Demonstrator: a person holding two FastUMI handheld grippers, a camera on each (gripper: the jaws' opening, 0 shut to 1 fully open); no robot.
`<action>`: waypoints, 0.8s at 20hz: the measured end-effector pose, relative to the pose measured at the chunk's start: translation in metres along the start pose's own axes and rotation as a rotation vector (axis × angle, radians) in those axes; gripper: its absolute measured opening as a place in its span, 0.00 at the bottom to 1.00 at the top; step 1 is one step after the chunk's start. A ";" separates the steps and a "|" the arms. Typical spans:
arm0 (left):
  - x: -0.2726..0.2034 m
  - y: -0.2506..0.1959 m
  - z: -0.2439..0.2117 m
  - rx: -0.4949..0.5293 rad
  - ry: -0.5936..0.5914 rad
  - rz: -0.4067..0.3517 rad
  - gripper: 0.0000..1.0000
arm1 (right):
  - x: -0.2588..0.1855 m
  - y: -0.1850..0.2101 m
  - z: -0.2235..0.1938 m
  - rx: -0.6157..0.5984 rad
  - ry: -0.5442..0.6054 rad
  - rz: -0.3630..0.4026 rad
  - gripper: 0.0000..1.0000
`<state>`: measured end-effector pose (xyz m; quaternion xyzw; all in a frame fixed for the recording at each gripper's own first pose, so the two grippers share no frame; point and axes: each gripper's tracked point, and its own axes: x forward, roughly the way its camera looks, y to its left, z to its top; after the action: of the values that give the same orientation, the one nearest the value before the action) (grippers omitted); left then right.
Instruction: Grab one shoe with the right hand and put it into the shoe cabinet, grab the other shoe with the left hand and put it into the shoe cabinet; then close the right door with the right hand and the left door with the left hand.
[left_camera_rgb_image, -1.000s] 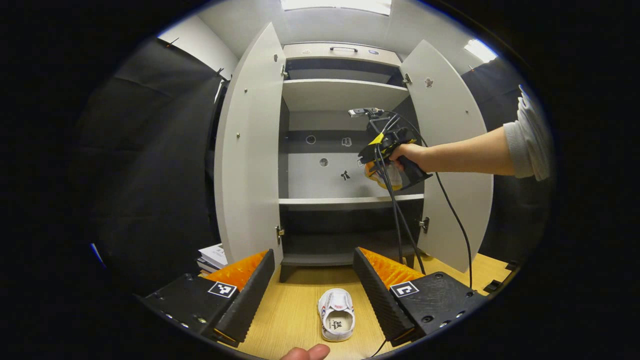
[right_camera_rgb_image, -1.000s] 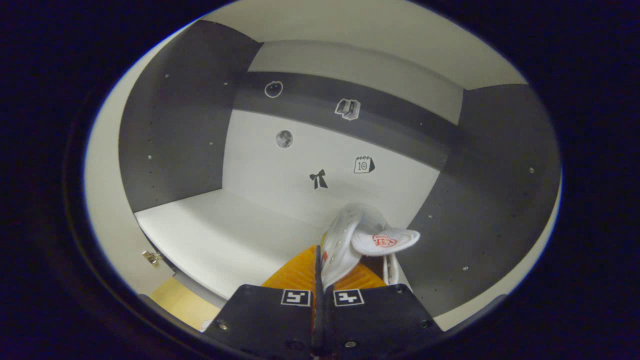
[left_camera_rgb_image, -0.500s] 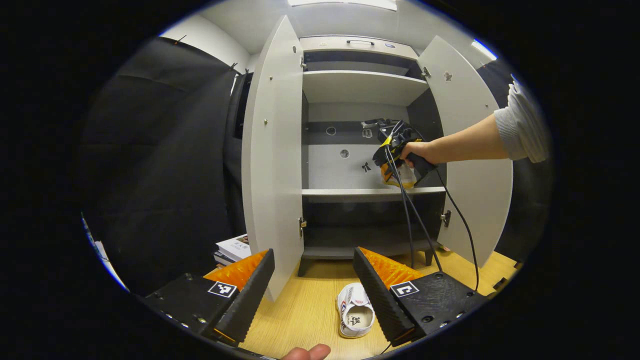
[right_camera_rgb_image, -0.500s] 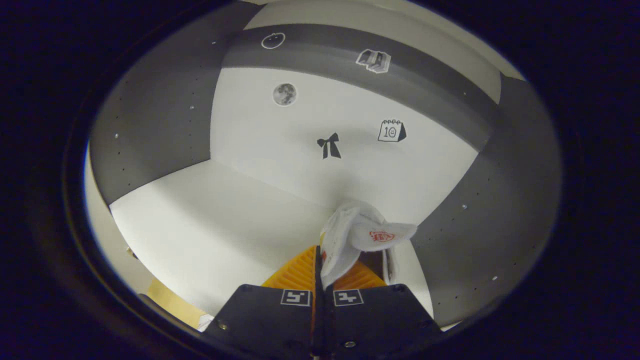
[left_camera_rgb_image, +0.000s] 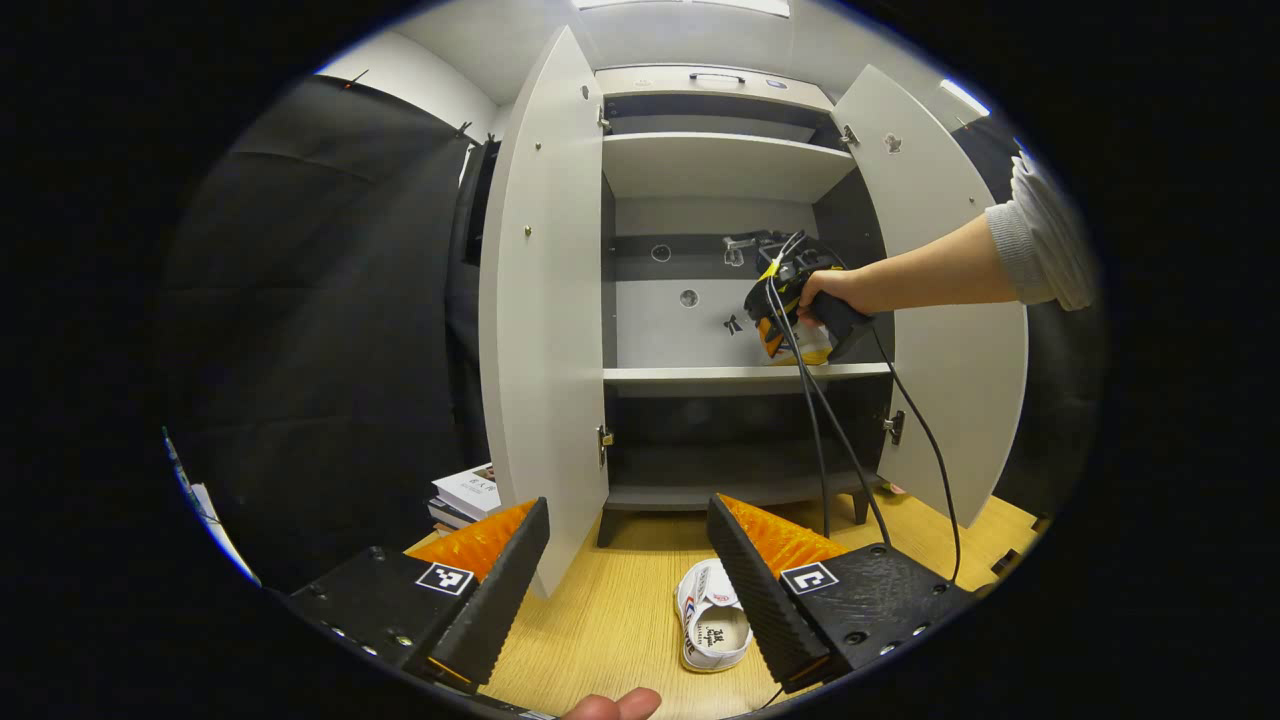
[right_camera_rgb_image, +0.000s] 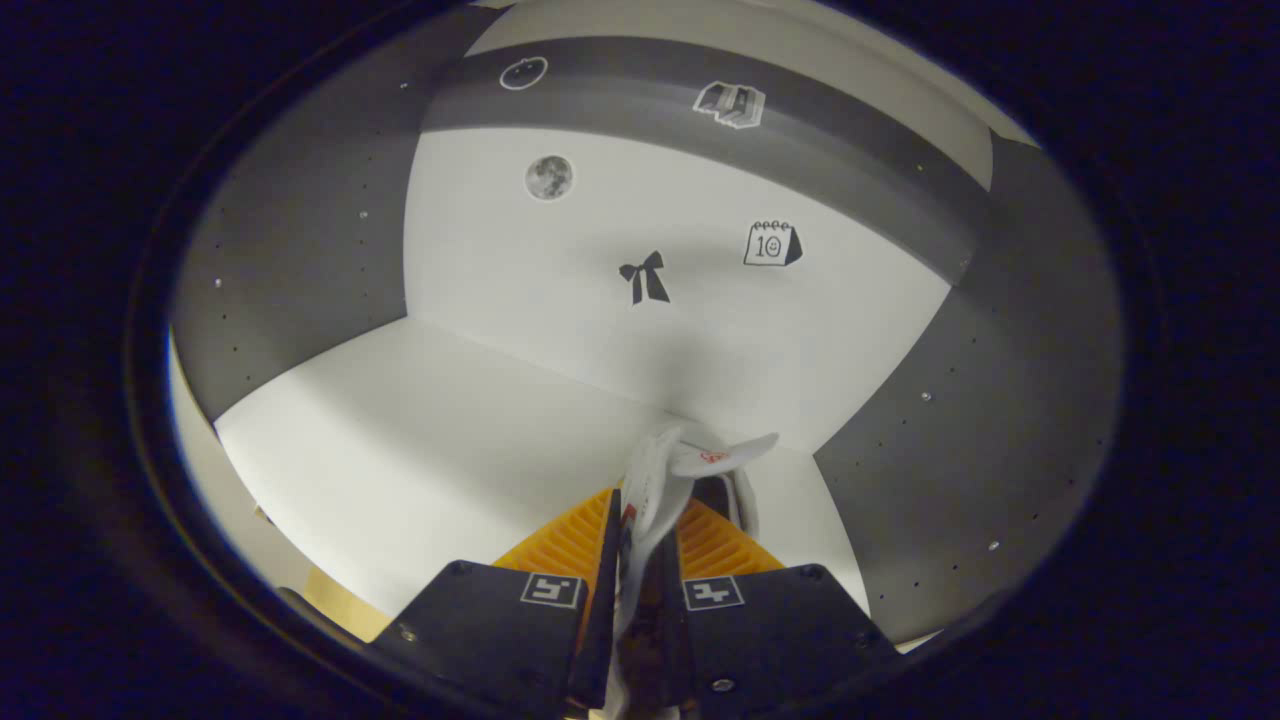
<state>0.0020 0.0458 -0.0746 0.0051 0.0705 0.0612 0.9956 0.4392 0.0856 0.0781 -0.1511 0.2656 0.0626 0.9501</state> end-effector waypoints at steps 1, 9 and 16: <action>0.000 0.001 0.001 -0.001 -0.003 -0.001 0.96 | -0.012 -0.003 0.003 0.008 -0.021 0.000 0.27; 0.008 -0.012 0.004 -0.004 -0.023 -0.049 0.95 | -0.158 -0.017 0.000 0.094 -0.330 0.068 0.25; 0.007 -0.028 0.002 0.024 -0.034 -0.090 0.96 | -0.238 -0.004 -0.130 0.220 -0.473 0.064 0.33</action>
<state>0.0124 0.0189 -0.0741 0.0148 0.0546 0.0155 0.9983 0.1739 0.0312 0.0980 -0.0195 0.0459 0.0971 0.9940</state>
